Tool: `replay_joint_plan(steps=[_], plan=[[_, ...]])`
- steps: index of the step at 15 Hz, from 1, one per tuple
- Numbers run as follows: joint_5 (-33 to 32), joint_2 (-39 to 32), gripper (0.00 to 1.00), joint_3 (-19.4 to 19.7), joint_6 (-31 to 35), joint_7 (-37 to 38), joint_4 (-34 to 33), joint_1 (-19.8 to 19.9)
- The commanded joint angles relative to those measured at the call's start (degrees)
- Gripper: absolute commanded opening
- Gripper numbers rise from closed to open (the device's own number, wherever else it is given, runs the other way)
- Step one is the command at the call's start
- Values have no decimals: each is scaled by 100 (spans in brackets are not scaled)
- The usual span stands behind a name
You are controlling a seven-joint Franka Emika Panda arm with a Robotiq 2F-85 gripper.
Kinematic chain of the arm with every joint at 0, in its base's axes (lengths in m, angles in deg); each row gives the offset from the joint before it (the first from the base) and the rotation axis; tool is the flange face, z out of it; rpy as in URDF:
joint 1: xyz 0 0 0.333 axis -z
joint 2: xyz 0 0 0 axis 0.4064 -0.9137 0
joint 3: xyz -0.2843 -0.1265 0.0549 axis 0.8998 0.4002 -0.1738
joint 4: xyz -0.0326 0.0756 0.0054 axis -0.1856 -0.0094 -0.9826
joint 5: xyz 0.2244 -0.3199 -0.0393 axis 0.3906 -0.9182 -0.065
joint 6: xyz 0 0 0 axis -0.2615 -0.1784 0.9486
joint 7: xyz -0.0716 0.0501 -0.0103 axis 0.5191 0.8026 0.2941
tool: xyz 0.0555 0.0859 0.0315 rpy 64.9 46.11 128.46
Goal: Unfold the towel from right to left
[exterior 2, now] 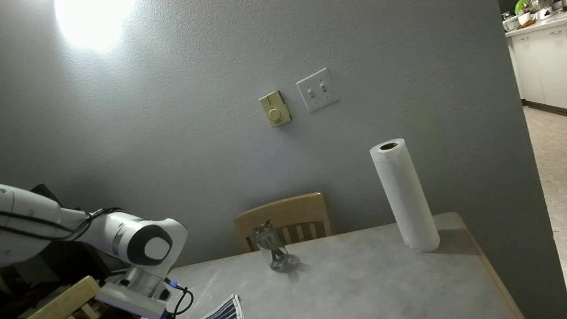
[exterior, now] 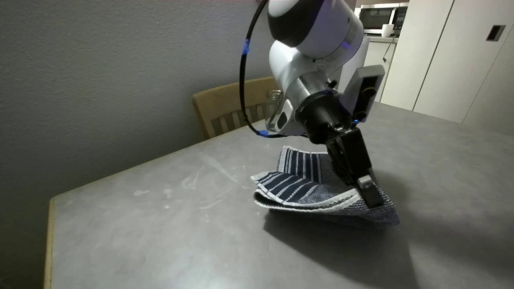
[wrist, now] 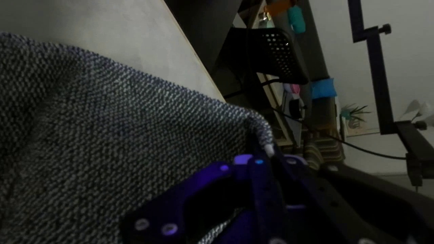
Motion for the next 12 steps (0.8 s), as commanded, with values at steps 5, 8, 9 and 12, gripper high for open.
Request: replay_joint_plan(steps=[5, 8, 9, 12], plan=[[-174, -886, 1, -93, -1090, -758, -988, -213], [-228, -1123, 1, -79, -1312, -729, -1286, -340], [-258, -1195, 1, -80, -1390, -713, -1391, -381], [-395, -1374, 19, -71, -1578, -676, -1641, -501]])
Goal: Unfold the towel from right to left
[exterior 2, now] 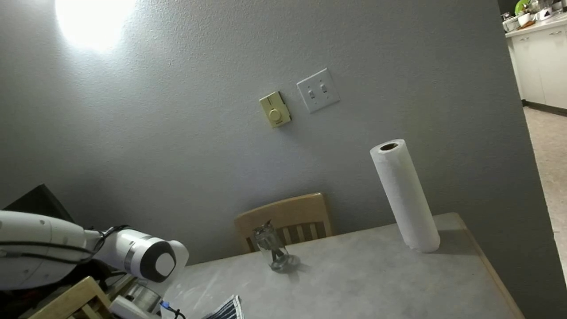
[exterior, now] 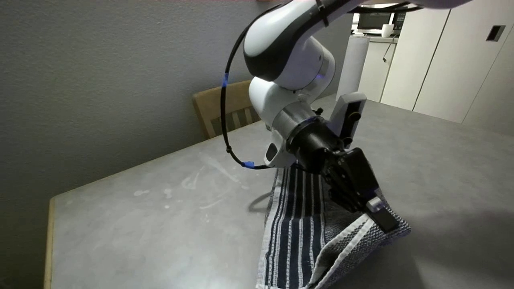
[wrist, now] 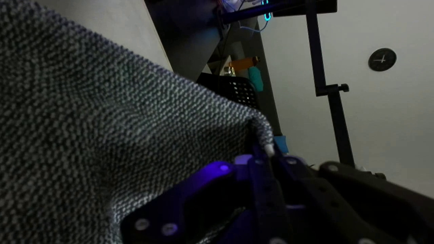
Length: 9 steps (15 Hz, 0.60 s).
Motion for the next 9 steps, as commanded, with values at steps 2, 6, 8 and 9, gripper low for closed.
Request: replay_joint_plan(steps=[2, 6, 8, 9], plan=[[-334, -336, 34, -10, -358, -9, -577, -156], [-496, -405, 64, 16, -371, 40, -787, -222], [-658, -349, 79, 73, -324, 98, -861, -259], [-790, -307, 85, 115, -270, 125, -887, -277]])
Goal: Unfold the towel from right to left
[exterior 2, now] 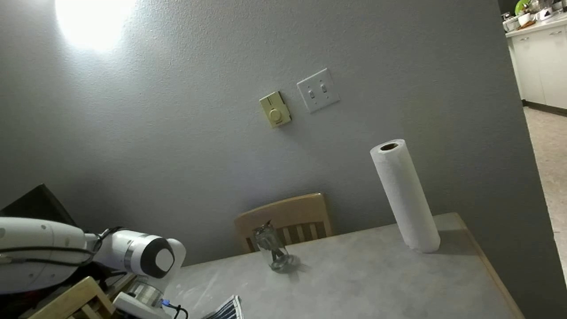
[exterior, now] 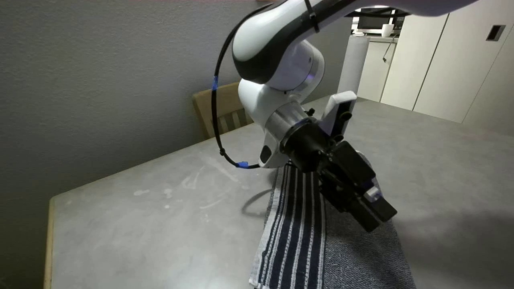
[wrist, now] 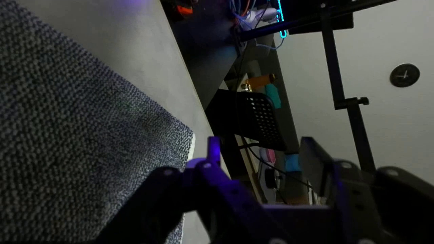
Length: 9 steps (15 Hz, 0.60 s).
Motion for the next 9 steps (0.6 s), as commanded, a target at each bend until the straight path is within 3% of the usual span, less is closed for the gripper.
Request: replay_joint_plan(steps=[1, 3, 5, 6, 8, 9], plan=[[-495, 20, 93, 163, 55, 106, -322, -98], [-826, 81, 100, 296, 336, 195, -374, -90], [-1033, 128, 100, 457, 720, 296, -370, -38], [-1039, 143, 75, 525, 981, 374, -355, 22], [-944, 149, 73, 670, 1441, 546, -322, 115], [-916, 152, 66, 741, 1647, 624, -293, 140]])
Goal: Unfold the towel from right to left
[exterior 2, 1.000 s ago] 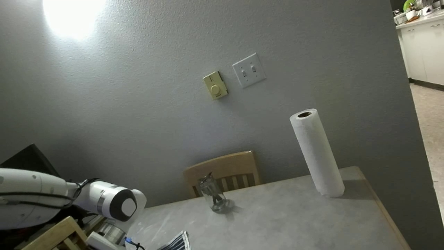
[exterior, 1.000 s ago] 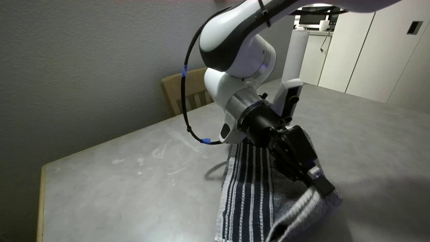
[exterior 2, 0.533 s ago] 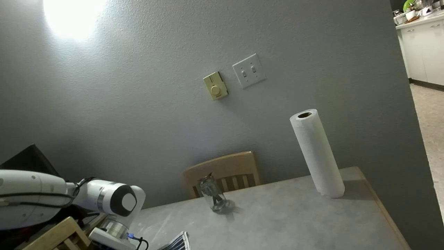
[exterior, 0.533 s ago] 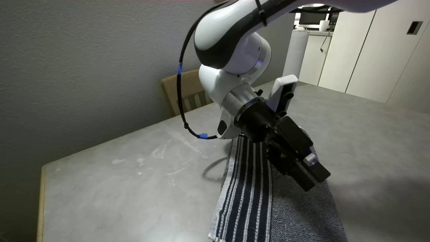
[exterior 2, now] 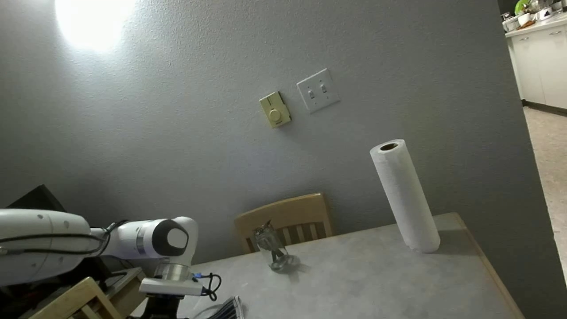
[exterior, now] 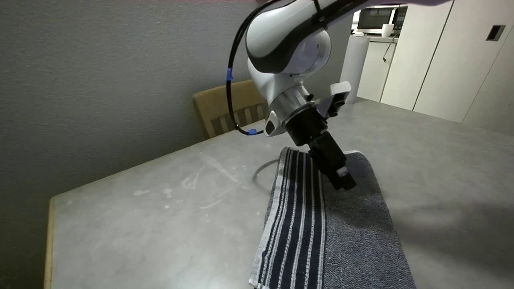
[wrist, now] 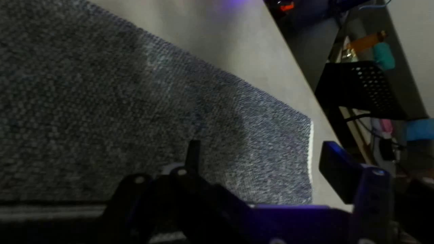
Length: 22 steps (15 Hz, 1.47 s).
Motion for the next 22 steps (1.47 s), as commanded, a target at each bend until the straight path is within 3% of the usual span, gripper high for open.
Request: replay_joint_plan(steps=[1, 6, 9, 16, 22], plan=[[45, 113, 59, 217, 712, 338, 157, 124], [-13, 180, 23, 488, 1737, 899, 324, 91], [50, 245, 3, 577, 2859, 1314, 584, 82], [-282, 674, 0, 667, 4837, 2794, 1535, 88], [-166, 1280, 0, 843, 5180, 4667, 2648, 47]])
